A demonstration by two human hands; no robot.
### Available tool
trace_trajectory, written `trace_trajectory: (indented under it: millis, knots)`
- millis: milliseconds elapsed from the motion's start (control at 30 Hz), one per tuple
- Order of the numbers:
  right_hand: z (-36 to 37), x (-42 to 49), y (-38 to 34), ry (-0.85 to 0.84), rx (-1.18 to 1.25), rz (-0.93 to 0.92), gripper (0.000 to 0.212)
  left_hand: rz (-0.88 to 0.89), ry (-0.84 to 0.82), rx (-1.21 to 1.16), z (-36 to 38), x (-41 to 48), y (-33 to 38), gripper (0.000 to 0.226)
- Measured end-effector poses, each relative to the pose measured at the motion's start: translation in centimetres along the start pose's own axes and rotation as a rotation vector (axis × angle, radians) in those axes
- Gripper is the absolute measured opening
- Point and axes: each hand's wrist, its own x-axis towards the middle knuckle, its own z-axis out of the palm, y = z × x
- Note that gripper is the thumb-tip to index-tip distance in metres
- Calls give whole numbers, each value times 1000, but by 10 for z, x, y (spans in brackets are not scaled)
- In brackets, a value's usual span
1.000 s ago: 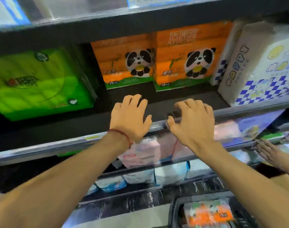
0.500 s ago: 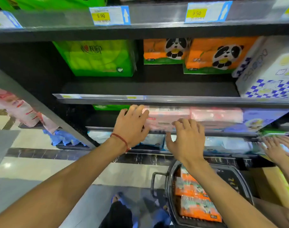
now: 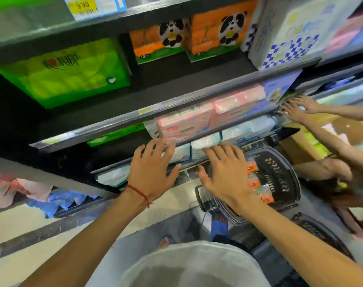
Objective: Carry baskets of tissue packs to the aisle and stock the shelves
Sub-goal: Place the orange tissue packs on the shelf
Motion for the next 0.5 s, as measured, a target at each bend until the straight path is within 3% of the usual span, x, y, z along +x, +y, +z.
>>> trace_trajectory:
  millis: [233, 500]
  knots:
    - [1, -59, -25, 84, -53, 164, 52, 284, -51, -58, 20, -9, -5, 64]
    - [22, -121, -11, -10, -62, 392, 53, 597, -162, -34, 41, 17, 51, 61]
